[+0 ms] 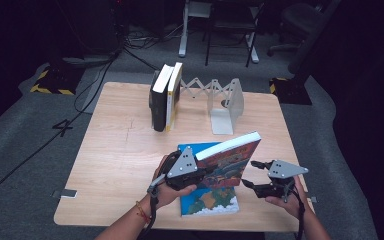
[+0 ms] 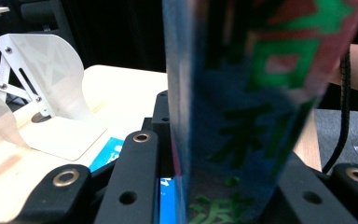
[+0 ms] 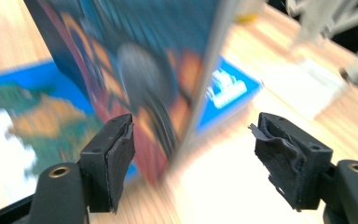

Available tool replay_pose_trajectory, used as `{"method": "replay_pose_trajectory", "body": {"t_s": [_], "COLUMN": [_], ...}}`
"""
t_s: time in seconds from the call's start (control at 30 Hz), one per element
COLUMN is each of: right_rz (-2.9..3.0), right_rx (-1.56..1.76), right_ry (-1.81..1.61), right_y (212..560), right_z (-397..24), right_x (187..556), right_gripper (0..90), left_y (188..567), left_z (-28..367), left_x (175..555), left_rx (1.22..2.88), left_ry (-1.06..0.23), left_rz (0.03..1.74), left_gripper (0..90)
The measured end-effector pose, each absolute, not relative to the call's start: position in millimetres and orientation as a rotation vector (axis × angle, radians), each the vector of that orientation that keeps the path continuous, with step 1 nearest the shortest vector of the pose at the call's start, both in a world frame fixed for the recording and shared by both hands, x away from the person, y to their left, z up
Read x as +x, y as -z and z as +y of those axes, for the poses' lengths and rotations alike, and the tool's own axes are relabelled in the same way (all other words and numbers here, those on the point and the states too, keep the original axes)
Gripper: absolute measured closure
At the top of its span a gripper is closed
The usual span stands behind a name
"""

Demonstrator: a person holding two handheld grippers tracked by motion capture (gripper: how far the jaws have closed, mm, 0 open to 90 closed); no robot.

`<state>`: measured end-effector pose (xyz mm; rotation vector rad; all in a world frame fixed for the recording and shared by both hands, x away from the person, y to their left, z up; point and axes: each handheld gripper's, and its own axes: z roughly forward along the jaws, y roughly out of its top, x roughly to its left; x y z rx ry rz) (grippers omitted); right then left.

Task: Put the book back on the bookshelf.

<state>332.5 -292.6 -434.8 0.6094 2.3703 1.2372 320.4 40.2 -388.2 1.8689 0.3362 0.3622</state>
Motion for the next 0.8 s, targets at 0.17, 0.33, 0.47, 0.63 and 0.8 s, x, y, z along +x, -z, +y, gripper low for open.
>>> {"method": "replay_pose_trajectory", "body": {"t_s": [0.17, 0.33, 0.47, 0.63, 0.8], "right_rz": [2.34, 2.354, 2.388, 2.407, 2.427], "right_rx": [0.743, 0.851, 0.898, 0.929, 0.94], "right_ry": [-1.179, -1.141, -1.089, -1.062, -1.054], "right_y": [449, 466, 482, 492, 499], "right_z": [-323, -339, -345, -347, -345], "right_x": [330, 333, 339, 344, 347], "right_gripper": [26.6, 24.7, 24.2, 24.0, 23.8], "left_y": [389, 389, 390, 390, 388], "left_z": [40, 39, 39, 37, 36], "left_x": [320, 320, 319, 320, 325], "left_rx": [1.864, 1.857, 1.856, 1.853, 1.857], "left_ry": [-0.37, -0.37, -0.37, -0.383, -0.382], "left_rz": [0.342, 0.35, 0.347, 0.357, 0.38], "left_gripper": [73.8, 73.8, 73.8, 73.9, 73.9]}}
